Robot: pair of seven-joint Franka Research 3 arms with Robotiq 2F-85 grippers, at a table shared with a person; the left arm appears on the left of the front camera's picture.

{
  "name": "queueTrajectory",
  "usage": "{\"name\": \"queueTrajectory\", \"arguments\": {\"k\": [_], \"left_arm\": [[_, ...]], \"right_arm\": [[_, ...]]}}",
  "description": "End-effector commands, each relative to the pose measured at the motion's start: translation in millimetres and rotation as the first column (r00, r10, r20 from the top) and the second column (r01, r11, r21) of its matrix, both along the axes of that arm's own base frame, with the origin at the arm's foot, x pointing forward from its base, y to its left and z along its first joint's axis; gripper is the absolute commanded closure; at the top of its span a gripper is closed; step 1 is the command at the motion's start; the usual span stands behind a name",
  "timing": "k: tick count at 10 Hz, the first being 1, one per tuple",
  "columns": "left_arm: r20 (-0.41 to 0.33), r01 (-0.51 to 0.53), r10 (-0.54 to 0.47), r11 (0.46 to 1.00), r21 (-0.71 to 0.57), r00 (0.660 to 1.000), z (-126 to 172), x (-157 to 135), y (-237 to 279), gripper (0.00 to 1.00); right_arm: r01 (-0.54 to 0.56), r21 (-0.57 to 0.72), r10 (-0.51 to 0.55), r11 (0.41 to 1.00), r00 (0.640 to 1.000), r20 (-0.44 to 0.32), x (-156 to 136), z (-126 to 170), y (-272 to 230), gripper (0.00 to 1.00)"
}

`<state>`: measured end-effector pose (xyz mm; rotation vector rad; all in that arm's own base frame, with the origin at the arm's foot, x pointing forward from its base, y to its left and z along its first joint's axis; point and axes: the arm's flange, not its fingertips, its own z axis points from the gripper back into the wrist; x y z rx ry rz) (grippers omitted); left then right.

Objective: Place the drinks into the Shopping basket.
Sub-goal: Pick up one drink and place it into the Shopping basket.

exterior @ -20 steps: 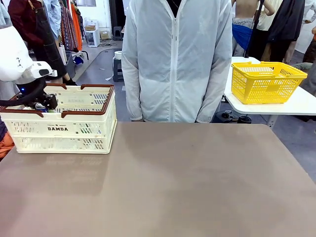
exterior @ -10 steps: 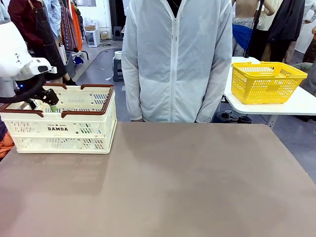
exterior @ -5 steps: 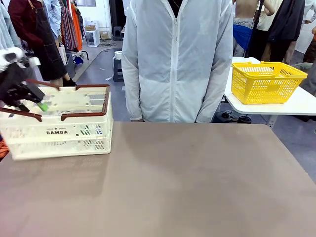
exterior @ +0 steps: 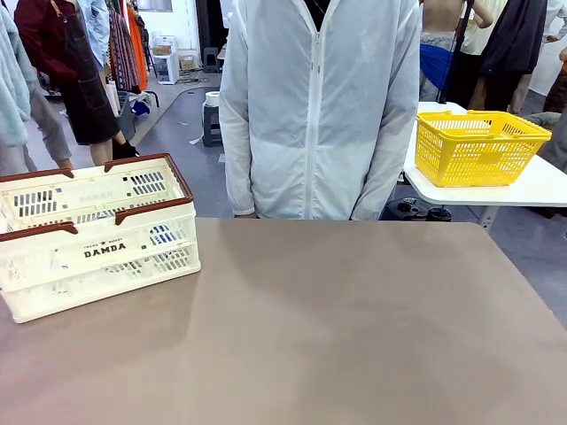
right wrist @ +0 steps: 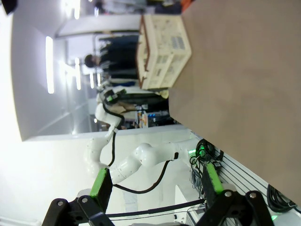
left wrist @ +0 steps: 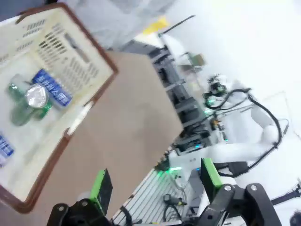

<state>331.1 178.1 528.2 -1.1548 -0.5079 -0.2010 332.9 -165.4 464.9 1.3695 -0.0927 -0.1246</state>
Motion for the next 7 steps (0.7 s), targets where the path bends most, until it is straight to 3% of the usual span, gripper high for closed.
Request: {"name": "queueTrajectory", "arguments": {"k": [1,3,4,5,7], "left_arm": [[-0.045,0.162,-0.166,0.984,-0.079,0.985,-15.8,28.2,6.8,0.00],[-0.137,0.181,-0.218,0.953,-0.241,0.966,-38.1,29.2,28.0,0.00],[-0.169,0.171,-0.216,0.954,-0.247,0.962,-44.7,31.8,34.1,0.00],[-0.094,0.178,-0.197,0.968,-0.179,0.976,-37.1,20.3,3.2,0.00],[-0.094,0.178,-0.197,0.968,-0.179,0.976,-37.1,20.3,3.2,0.00]], "right_arm": [[-0.004,0.000,0.004,1.000,1.000,-0.014,-1.8,4.8,-0.4,0.00],[-0.004,0.000,0.004,1.000,1.000,-0.014,-1.8,4.8,-0.4,0.00],[-0.004,0.000,0.004,1.000,1.000,-0.014,-1.8,4.8,-0.4,0.00],[-0.004,0.000,0.004,1.000,1.000,-0.014,-1.8,4.8,-0.4,0.00],[-0.004,0.000,0.004,1.000,1.000,-0.014,-1.8,4.8,-0.4,0.00]]}}
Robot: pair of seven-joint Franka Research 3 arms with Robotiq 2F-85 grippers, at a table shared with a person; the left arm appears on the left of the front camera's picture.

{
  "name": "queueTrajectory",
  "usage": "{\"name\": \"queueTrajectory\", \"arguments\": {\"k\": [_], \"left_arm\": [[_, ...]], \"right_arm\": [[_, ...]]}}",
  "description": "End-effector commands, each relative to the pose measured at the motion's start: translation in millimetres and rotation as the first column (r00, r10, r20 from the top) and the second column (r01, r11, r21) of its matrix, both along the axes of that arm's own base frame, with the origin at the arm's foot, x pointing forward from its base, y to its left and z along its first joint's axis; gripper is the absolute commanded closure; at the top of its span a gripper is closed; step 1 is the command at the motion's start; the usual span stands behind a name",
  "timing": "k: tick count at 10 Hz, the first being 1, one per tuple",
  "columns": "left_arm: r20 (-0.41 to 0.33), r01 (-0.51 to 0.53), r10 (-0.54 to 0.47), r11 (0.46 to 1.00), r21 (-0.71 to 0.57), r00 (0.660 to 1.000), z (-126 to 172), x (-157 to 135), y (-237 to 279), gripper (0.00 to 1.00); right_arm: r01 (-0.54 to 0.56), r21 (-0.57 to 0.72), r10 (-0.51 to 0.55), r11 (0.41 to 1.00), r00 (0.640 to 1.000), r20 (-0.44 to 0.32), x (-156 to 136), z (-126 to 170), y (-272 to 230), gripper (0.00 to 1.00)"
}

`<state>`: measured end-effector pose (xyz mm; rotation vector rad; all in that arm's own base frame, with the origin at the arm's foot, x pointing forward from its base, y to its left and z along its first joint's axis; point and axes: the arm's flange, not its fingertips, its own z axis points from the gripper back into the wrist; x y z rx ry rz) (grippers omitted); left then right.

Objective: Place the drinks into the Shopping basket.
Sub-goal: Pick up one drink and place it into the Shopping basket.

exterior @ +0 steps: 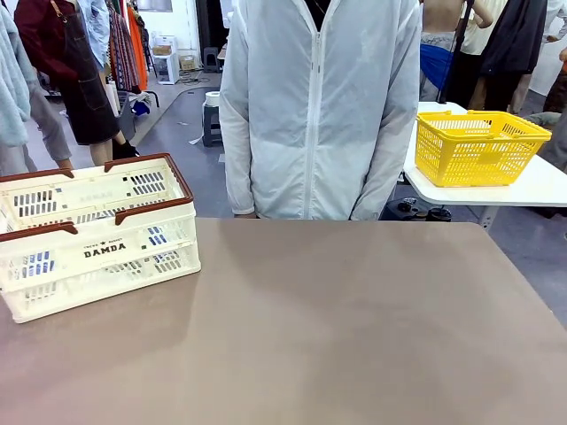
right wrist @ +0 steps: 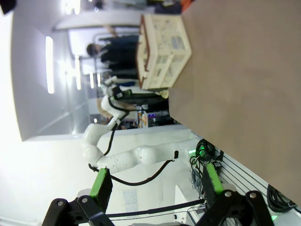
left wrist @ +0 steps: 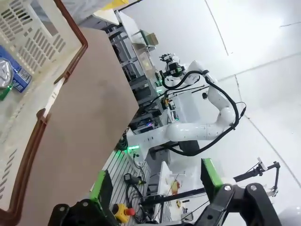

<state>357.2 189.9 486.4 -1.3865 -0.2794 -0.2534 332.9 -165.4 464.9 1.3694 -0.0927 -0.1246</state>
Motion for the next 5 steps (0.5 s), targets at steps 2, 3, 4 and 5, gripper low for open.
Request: {"name": "queueTrajectory", "arguments": {"k": [2,3,4,5], "left_arm": [[0.034,-0.022,0.022,1.000,0.005,0.999,4.7,-5.9,-8.6,0.00],[0.034,-0.022,0.022,1.000,0.005,0.999,4.7,-5.9,-8.6,0.00],[0.034,-0.022,0.022,1.000,0.005,0.999,4.7,-5.9,-8.6,0.00],[0.034,-0.022,0.022,1.000,0.005,0.999,4.7,-5.9,-8.6,0.00]], "right_arm": [[-0.004,0.000,0.004,1.000,1.000,-0.014,-1.8,4.7,-0.4,0.00],[-0.004,0.000,0.004,1.000,1.000,-0.014,-1.8,4.7,-0.4,0.00],[-0.004,0.000,0.004,1.000,1.000,-0.014,-1.8,4.7,-0.4,0.00],[-0.004,0.000,0.004,1.000,1.000,-0.014,-1.8,4.7,-0.4,0.00]]}}
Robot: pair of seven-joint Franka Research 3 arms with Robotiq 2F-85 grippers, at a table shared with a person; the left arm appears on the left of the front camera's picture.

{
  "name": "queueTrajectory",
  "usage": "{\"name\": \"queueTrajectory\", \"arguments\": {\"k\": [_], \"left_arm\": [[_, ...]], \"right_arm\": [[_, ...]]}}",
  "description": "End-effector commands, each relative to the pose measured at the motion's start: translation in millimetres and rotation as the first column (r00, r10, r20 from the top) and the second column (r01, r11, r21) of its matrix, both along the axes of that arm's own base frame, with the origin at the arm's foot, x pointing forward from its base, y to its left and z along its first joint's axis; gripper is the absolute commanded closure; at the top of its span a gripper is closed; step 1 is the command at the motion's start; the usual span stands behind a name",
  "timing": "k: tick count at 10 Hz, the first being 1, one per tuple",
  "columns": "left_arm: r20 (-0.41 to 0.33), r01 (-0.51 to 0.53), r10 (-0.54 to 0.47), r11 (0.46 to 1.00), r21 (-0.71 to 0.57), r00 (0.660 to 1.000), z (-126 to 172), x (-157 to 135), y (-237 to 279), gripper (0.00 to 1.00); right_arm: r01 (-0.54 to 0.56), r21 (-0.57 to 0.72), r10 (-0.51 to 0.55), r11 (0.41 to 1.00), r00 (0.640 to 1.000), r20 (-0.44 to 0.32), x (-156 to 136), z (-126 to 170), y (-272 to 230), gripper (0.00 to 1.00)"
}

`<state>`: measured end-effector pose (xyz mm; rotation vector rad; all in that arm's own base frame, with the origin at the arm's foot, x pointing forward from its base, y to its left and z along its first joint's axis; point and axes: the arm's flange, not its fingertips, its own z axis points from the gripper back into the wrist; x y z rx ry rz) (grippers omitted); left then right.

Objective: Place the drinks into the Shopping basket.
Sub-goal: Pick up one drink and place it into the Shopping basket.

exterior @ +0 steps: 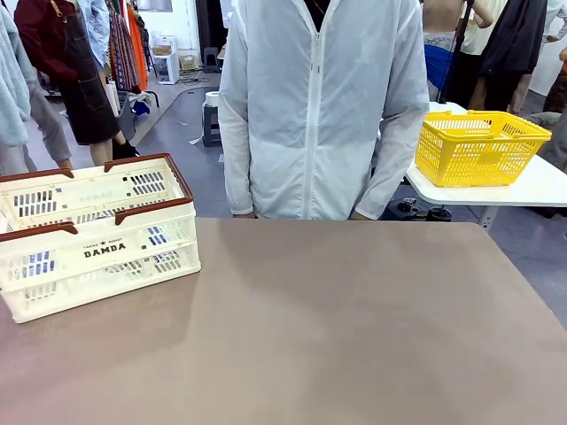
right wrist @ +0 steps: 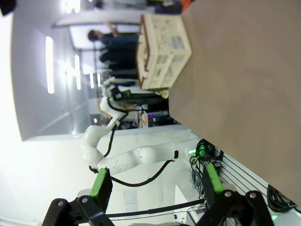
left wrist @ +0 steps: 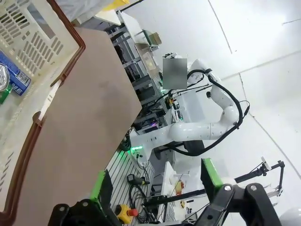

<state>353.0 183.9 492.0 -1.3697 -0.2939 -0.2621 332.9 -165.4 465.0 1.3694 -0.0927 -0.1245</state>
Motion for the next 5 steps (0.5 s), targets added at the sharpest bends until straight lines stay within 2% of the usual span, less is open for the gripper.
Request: {"name": "queueTrajectory", "arguments": {"k": [1,5], "left_arm": [[0.017,-0.017,0.017,1.000,-0.009,1.000,-0.8,-1.7,-2.5,0.00],[0.017,-0.017,0.017,1.000,-0.009,1.000,-0.8,-1.7,-2.5,0.00]], "right_arm": [[-0.004,0.000,0.004,1.000,1.000,-0.014,-1.8,4.7,-0.4,0.00],[-0.004,0.000,0.004,1.000,1.000,-0.014,-1.8,4.7,-0.4,0.00]]}}
